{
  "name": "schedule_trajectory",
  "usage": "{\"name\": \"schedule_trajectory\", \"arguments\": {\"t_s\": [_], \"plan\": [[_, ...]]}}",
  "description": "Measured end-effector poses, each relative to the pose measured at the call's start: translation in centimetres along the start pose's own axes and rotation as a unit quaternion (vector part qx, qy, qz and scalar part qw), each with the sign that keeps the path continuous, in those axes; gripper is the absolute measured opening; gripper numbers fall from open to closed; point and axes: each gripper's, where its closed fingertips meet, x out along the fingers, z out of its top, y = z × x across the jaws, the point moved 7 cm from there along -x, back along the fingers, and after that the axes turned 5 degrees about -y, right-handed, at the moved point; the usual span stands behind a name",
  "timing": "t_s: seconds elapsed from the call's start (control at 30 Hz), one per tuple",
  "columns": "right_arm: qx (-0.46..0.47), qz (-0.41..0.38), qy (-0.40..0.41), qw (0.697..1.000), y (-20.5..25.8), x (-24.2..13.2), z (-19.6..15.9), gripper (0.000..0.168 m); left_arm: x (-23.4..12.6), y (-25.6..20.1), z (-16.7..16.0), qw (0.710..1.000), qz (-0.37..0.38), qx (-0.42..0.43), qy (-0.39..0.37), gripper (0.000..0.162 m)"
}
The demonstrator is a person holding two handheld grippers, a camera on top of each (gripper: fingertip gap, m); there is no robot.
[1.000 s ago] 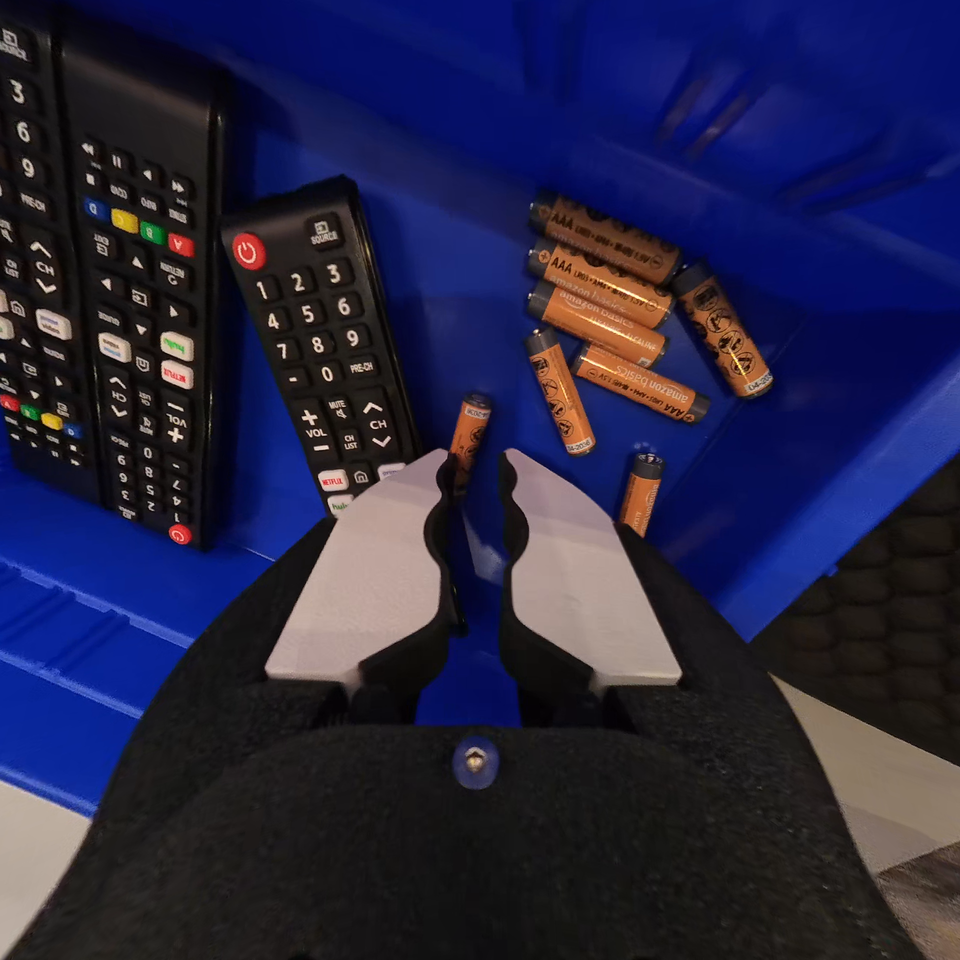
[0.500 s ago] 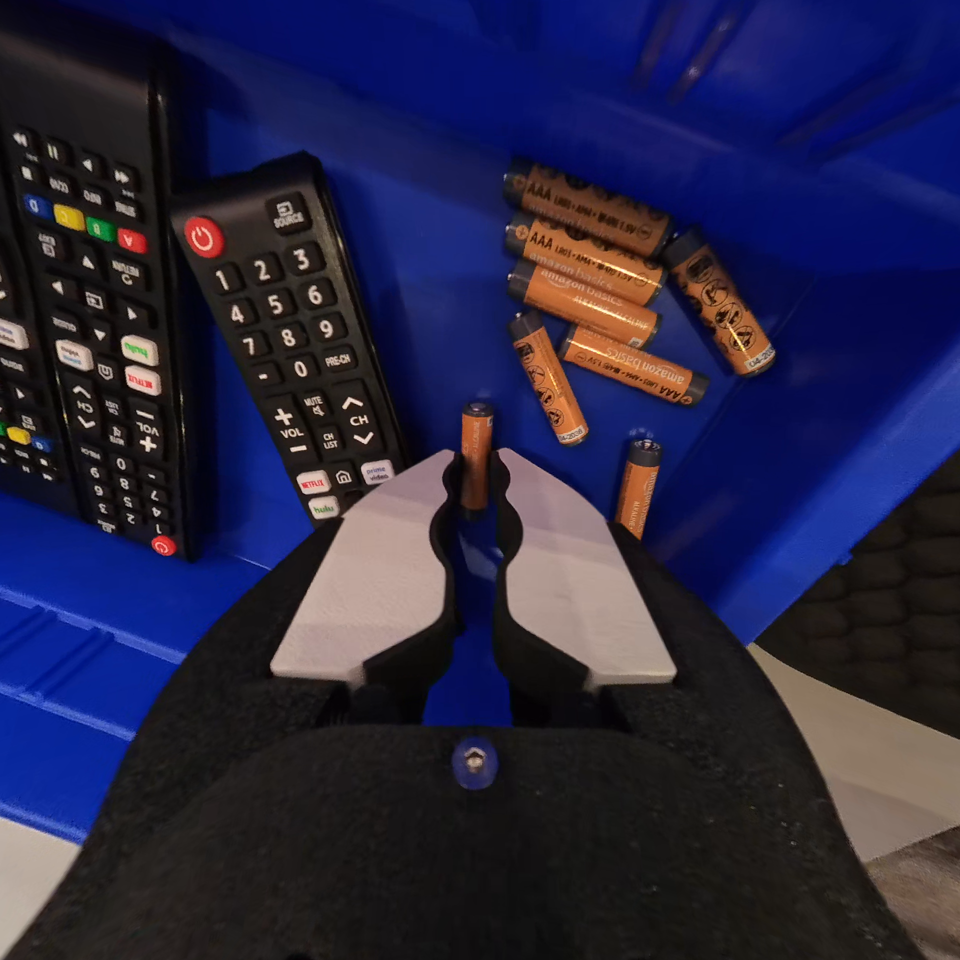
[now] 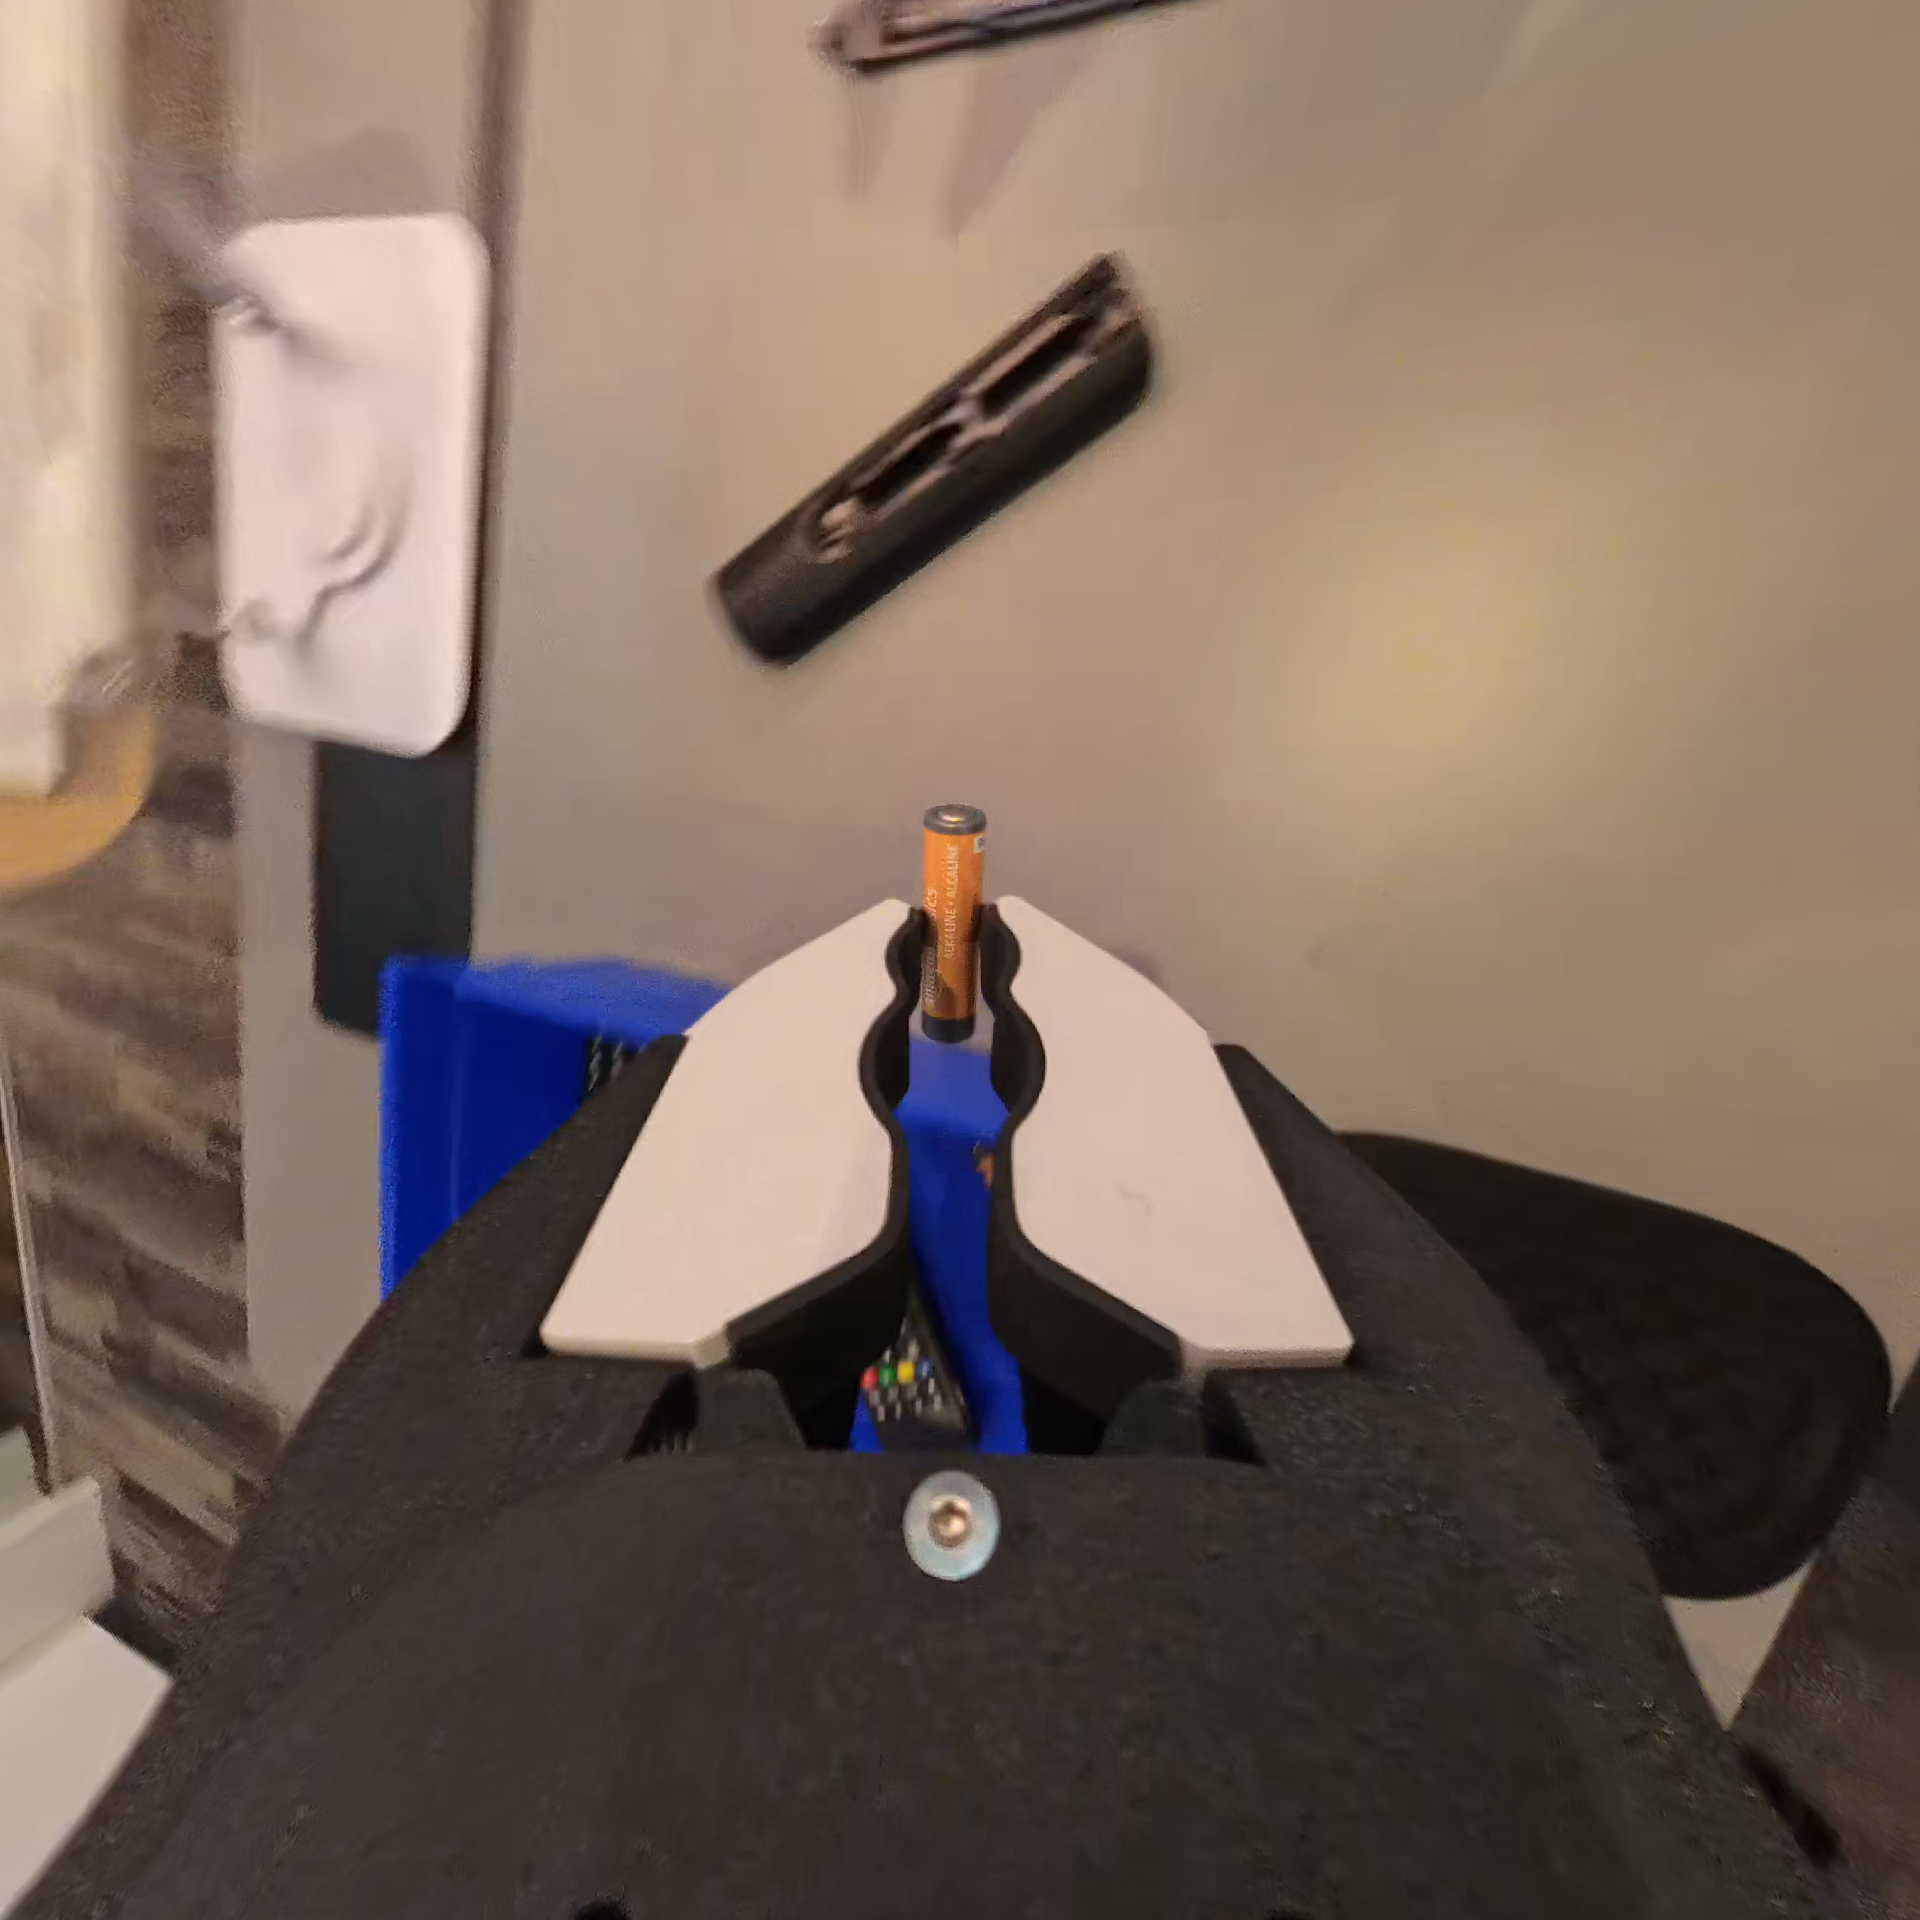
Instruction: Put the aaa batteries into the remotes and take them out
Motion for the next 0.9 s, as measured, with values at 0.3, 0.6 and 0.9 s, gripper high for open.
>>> {"name": "schedule_trajectory", "arguments": {"t_s": [0.3, 0.6, 0.9], "plan": [[-0.005, 0.001, -0.008, 1.000, 0.7, -1.4, 0.6, 0.040, 15.2, -5.2, 2.8, 0.984, -0.137, 0.088, 0.077, 0.010], [0.012, 0.004, -0.027, 1.000, 0.0, -2.5, 1.0, 0.041, 17.7, -5.6, 2.2, 0.975, -0.160, 0.108, 0.113, 0.010], [0.026, 0.006, -0.027, 0.999, -0.7, -2.7, 0.6, 0.041, 14.5, -4.2, 3.1, 0.991, -0.112, 0.060, 0.044, 0.018]]}}
